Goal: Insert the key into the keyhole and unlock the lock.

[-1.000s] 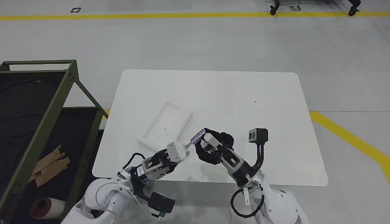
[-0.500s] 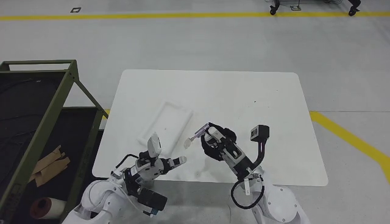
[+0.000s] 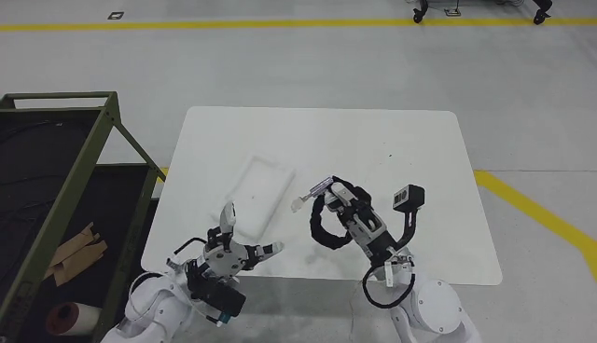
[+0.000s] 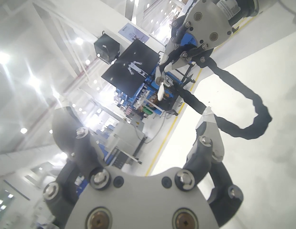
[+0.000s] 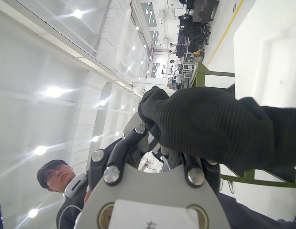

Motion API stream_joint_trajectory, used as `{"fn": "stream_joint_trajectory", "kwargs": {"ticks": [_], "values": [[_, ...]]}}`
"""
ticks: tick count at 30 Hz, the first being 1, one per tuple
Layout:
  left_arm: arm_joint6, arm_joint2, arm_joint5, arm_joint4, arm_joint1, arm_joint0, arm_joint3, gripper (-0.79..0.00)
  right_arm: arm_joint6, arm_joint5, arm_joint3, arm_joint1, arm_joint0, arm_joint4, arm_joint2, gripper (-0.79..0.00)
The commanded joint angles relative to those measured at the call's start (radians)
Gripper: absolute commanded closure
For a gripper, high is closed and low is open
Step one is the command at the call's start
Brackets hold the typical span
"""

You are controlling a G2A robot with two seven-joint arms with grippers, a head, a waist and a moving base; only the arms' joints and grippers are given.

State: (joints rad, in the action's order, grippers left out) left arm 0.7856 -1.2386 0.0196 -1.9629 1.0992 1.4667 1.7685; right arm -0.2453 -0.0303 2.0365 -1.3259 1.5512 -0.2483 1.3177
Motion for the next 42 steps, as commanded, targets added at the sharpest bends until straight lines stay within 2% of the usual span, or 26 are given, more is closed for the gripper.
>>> {"fn": "stream_joint_trajectory", "kwargs": {"ticks": [1,4,7,9,10,13,16,17,34,36,38,40,42], "values": [[-0.007,-0.022,0.121,0.193,0.000,0.010,-0.002,-0.785,0.011,-0.009,0.001,-0.001,0.001,-0.021,0.004,0.000],[-0.031,-0.050,0.325,0.501,0.001,0.023,-0.017,-0.785,0.019,-0.021,-0.001,-0.002,0.001,-0.037,0.002,0.000],[-0.167,-0.061,0.577,0.743,-0.004,0.015,-0.055,-0.785,0.009,-0.038,-0.007,-0.003,0.000,-0.045,-0.005,0.000],[-0.255,-0.064,0.704,0.897,-0.006,0.005,-0.077,-0.785,-0.010,-0.057,-0.012,-0.002,-0.001,-0.037,-0.010,0.000],[-0.309,-0.062,0.754,0.976,-0.008,0.002,-0.097,-0.785,-0.018,-0.064,-0.014,-0.001,-0.002,-0.033,-0.011,0.000],[-0.467,-0.047,0.820,1.201,-0.010,-0.024,-0.129,-0.785,-0.039,-0.077,-0.019,0.001,-0.005,-0.006,-0.011,0.000],[-0.661,0.010,0.826,1.541,-0.010,-0.054,-0.154,-0.785,-0.066,-0.096,-0.025,0.005,-0.013,0.034,-0.006,0.000],[-0.689,0.017,0.827,1.578,-0.010,-0.061,-0.154,-0.785,-0.066,-0.096,-0.025,0.005,-0.013,0.034,-0.006,0.000],[-0.689,0.019,0.824,1.588,-0.010,-0.058,-0.155,-0.785,-0.066,-0.096,-0.025,0.005,-0.013,0.034,-0.006,0.000],[-0.762,0.062,0.786,1.765,-0.006,-0.056,-0.161,-0.785,-0.068,-0.094,-0.027,0.005,-0.013,0.036,-0.009,0.000],[-0.943,0.095,0.705,2.048,-0.010,-0.090,-0.155,-0.785,-0.093,-0.083,-0.036,0.005,-0.018,0.013,-0.021,0.000],[-1.127,0.098,0.624,2.316,-0.016,-0.122,-0.157,-0.785,-0.111,-0.077,-0.051,0.005,-0.029,0.008,-0.026,0.000],[-1.270,0.082,0.568,2.515,-0.021,-0.146,-0.172,-0.785,-0.126,-0.080,-0.071,0.006,-0.036,0.017,-0.036,0.000]]}}
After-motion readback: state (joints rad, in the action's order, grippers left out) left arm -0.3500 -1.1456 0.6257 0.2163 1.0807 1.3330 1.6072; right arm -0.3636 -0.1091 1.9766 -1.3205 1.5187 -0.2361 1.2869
